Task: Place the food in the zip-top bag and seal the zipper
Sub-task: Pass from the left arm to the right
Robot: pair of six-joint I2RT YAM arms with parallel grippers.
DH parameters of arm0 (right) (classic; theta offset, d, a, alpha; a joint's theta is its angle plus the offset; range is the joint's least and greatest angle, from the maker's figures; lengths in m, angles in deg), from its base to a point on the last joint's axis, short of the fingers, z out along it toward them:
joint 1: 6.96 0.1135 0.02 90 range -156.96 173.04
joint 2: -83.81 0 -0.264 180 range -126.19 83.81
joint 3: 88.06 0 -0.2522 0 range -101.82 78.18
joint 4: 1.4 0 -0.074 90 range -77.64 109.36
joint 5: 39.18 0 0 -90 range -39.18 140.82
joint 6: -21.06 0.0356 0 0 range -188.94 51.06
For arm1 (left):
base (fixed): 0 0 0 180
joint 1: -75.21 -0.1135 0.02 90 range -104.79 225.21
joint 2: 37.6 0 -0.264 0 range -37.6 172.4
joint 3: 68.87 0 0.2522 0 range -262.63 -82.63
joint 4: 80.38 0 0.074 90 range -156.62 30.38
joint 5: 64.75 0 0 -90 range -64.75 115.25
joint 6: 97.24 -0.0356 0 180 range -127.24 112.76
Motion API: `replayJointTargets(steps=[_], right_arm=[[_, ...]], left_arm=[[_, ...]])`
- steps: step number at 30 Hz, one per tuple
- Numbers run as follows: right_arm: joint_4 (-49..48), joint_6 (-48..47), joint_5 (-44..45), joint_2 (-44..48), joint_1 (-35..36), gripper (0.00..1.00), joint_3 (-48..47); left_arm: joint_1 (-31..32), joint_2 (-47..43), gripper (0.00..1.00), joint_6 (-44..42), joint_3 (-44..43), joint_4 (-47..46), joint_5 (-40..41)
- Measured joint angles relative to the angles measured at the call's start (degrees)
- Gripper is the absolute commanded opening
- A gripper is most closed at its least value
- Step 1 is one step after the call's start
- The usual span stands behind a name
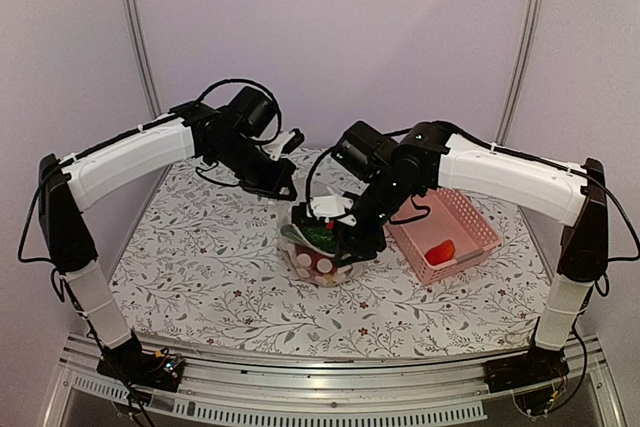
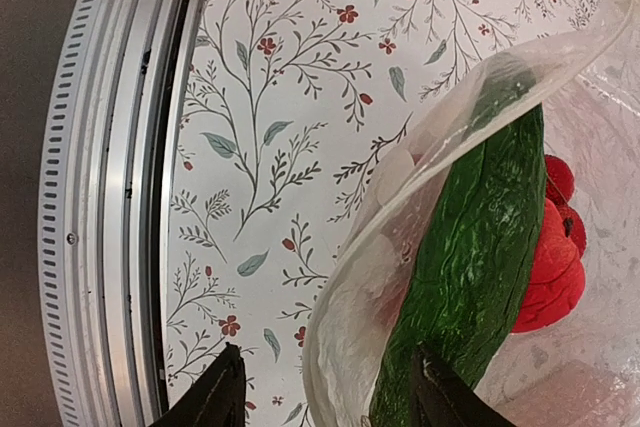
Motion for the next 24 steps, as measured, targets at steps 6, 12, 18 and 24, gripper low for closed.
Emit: replayJointTargets(steps=[6,12,18,24], right_arm=[[-2.3,-0.9,3.4,-0.1,1.7,0.27,1.0],[-4.1,-1.5,6.4,-0.2,1.9,0.00,1.0],[-5.5,-2.3,7.8,0.8,1.9,0.00,0.7],[-6.0,-3.6,9.2,4.4,1.8,0.00,0.6]], left_arm=[[0.0,0.0,0.00,0.0,0.4,-0.2,0.0],[0.0,0.0,0.09,-0.6,0.8,-0.2,0.6],[-0.3,0.0,0.00,-2.3,1.7,1.5,3.1],[-0.8,-0.3,0.00,-3.4,0.7,4.1,5.2]])
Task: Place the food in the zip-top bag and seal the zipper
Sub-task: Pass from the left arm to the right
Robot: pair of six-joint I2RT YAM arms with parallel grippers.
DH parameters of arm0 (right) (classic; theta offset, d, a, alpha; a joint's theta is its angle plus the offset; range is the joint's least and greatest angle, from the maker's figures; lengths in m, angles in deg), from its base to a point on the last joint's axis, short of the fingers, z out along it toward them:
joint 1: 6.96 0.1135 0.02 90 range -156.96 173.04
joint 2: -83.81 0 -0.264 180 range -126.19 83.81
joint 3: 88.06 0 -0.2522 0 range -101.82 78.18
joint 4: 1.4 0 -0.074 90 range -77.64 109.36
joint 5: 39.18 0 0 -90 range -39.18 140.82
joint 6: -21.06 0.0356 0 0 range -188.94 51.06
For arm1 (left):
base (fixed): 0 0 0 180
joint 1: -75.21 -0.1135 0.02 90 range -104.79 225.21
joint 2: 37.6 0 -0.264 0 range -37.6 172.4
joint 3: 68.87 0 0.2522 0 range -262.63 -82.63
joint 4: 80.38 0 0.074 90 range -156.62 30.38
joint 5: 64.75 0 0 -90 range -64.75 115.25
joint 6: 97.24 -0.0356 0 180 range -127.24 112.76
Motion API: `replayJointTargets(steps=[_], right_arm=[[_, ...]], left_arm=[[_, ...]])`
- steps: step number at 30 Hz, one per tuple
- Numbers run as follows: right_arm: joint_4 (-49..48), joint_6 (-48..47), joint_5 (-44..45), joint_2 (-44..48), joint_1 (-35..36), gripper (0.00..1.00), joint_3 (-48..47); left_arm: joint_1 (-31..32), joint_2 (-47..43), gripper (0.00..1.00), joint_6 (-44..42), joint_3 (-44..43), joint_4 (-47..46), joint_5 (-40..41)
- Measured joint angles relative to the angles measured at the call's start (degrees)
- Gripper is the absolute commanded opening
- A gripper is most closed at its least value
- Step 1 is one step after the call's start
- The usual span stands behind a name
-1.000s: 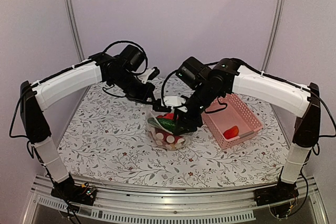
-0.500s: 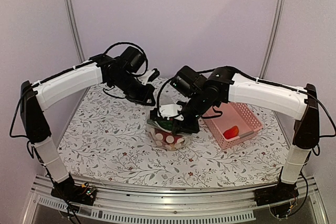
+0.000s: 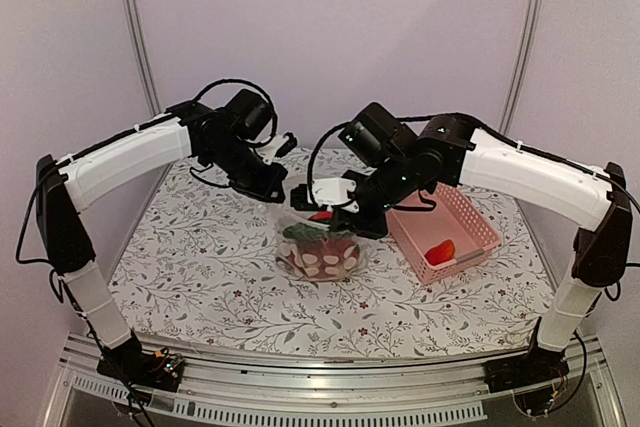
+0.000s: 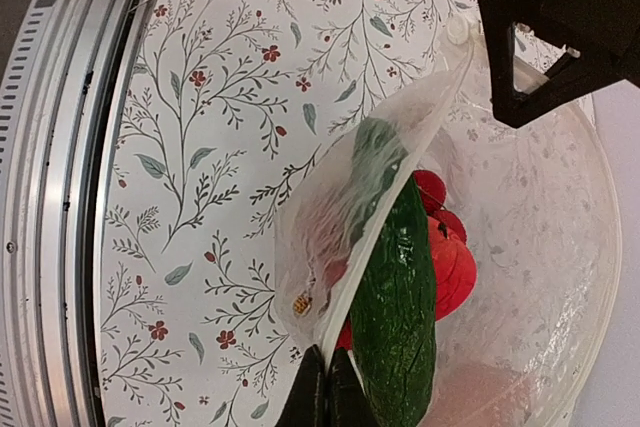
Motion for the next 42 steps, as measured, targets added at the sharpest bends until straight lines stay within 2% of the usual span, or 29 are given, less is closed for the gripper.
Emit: replayJointTargets(steps=[7,13,18,24,26,28,29,36,42], right_arm=[[-0.4,-0.3,0.2,0.9,-1.0,0.00,-0.1],[-0.6,0.0,0.9,0.9,-2.9,0.00,-0.2],[-0.9,0.2,0.8,1.0,-4.6,0.00,-0.2],[-0.6,0.3,-3.7,1.3,-4.6,0.02,-0.2],[-0.2,0.5,-5.1,1.3,-4.5,0.02,-0.2],[-0.1,0.8,-6.6,1.3,-4.5,0.02,-0.3],[-0.1,0.9,-7.1,1.3,-4.5,0.02,-0.4],[0.1,1.1,-9.5,1.0,-4.5,0.02,-1.4],[0.1,1.1,-10.4,0.3,-4.5,0.02,-1.4]], left_arm=[[-0.7,-5.0,0.00,0.2,0.3,-2.2,-3.3],[-0.4,-1.4,0.00,0.2,-0.1,-0.7,-7.7],[-0.3,-1.0,0.00,-1.6,-1.1,1.9,-6.1],[-0.3,-0.8,0.03,-2.1,-3.4,3.4,-5.3],[-0.3,-0.8,0.10,-2.2,-4.5,3.5,-5.8],[-0.3,-0.7,0.25,-2.6,-5.7,3.5,-6.6],[-0.3,-0.7,0.29,-3.0,-6.2,3.5,-6.8],[-0.4,-0.8,0.35,-3.8,-6.7,5.4,-2.2],[-0.9,-3.1,0.31,-4.8,-2.4,5.0,-0.5]])
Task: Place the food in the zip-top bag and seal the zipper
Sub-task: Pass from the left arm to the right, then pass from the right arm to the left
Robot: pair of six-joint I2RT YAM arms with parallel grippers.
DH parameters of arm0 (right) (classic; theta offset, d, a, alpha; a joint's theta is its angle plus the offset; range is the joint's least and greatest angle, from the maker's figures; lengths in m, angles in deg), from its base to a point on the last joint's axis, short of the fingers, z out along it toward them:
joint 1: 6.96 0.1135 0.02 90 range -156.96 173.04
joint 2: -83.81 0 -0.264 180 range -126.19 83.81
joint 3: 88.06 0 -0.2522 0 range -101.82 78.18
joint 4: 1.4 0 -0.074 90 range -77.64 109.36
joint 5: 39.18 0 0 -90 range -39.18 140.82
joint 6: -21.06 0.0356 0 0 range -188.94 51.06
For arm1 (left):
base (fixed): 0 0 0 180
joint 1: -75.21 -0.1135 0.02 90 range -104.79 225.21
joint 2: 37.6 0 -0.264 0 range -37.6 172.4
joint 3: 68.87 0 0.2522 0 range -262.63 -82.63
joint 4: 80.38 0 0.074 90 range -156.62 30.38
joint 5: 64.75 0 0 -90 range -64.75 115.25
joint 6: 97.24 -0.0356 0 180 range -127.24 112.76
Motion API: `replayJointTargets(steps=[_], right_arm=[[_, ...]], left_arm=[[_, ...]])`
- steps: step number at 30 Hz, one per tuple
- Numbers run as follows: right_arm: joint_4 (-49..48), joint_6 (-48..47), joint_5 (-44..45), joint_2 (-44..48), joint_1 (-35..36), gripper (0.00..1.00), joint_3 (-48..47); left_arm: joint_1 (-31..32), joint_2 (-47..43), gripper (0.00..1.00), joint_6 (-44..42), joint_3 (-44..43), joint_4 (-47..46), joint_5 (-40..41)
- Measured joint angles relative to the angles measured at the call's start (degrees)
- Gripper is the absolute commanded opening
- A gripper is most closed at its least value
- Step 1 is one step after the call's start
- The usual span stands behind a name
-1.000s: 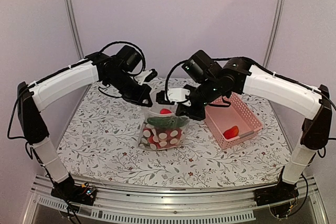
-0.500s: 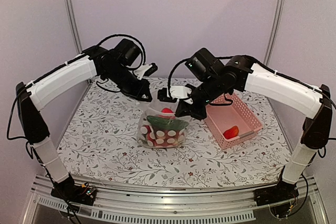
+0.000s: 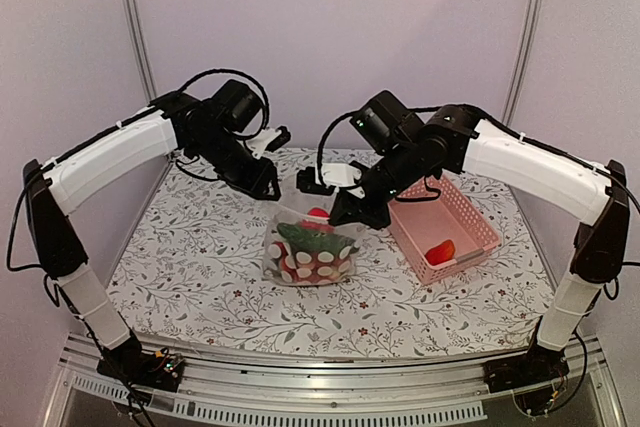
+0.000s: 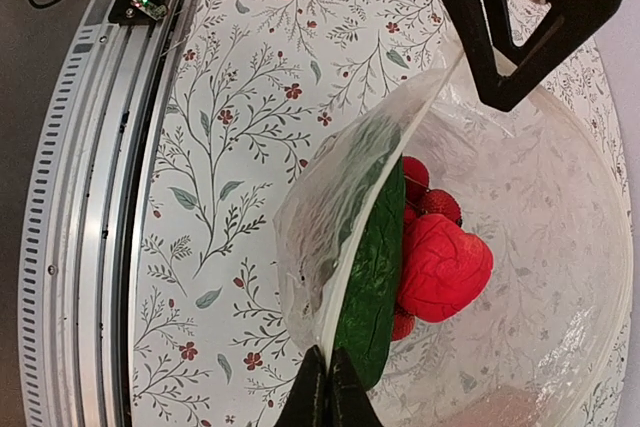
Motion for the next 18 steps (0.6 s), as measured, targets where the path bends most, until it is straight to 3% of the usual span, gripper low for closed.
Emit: replayJointTargets(steps=[3,9,16,18], right_arm=[[0.0,0.0,-0.1,-0.2,0.0,0.02,0.0],[0.0,0.0,-0.1,-0.2,0.0,0.03,0.0],[0.0,0.0,-0.1,-0.2,0.0,0.04,0.0],[0.0,0.0,-0.2,-0.2,0.0,0.10,0.0]], left_arm=[[-0.3,-1.0,0.26,-0.7,1.4,-0.8,-0.4],[-0.7,-1.0,0.01,-1.5,1.6,-2.1,-1.6],[-0.8,0.1,0.00,-1.9,-1.6,-2.1,-3.7],[-0.8,0.1,0.00,-1.9,-2.3,-2.3,-4.3]])
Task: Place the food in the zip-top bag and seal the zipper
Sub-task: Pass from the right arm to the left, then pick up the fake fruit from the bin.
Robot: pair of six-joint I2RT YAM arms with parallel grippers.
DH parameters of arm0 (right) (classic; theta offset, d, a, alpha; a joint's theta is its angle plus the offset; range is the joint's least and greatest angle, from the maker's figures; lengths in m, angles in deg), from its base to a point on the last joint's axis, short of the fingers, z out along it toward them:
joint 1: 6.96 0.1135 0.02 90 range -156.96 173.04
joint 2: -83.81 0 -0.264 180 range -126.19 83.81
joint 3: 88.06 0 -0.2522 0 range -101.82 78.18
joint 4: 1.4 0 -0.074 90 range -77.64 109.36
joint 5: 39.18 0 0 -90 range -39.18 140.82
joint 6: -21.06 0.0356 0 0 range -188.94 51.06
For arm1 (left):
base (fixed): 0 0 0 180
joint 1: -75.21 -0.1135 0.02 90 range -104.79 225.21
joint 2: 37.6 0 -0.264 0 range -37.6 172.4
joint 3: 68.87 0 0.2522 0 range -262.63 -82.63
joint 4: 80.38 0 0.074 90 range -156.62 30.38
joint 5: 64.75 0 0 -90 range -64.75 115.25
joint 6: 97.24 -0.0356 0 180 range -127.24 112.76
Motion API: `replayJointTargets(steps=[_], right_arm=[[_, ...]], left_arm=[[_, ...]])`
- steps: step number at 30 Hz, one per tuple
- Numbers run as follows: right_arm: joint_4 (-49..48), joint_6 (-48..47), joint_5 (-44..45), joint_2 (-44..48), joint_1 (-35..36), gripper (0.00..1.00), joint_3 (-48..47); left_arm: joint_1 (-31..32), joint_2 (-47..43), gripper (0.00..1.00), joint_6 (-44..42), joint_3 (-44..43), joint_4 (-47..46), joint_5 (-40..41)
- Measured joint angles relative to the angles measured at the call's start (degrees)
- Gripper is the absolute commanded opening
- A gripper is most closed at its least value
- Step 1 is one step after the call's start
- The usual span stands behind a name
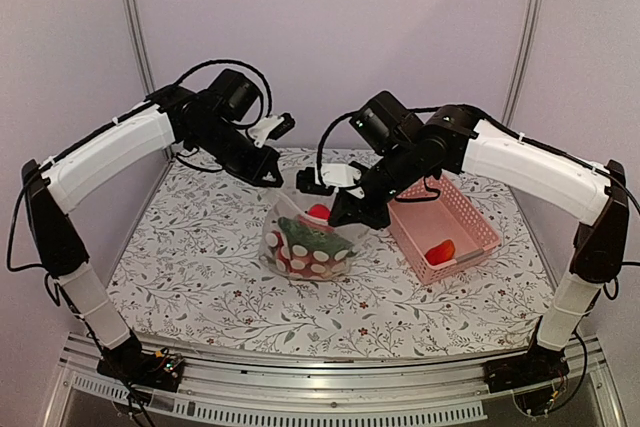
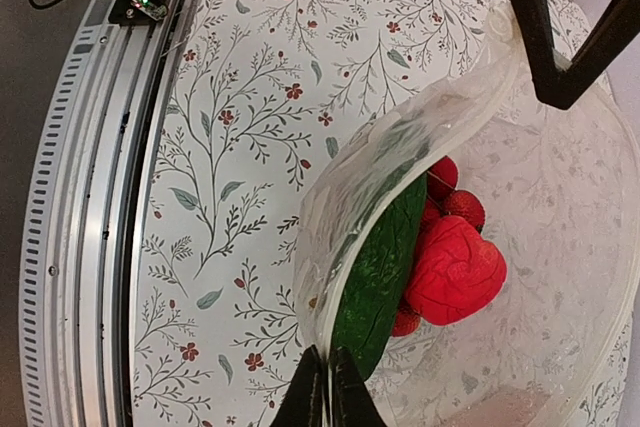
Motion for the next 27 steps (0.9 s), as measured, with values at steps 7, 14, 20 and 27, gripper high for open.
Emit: replayJointTargets(steps=[7,14,20,27], right_arm=[[0.6,-0.4,-0.9,0.1,0.0,0.47,-0.5],[1.6,-0.3,-2.3,2.8,-0.8,0.56,-0.6],[1.4,-0.5,-3.5,7.4,-5.5,0.57,0.3],[0.7,-2.1,-5.2,12.0,-17.0,0.56,8.1]], left_arm=[[0.0,0.6,0.00,0.0,0.0,-0.3,-0.2],[0.0,1.6,0.00,0.0,0.1,-0.7,0.3],[0.0,1.6,0.00,0.2,0.1,-0.8,0.9],[0.0,1.6,0.00,0.4,0.5,-0.9,1.3]])
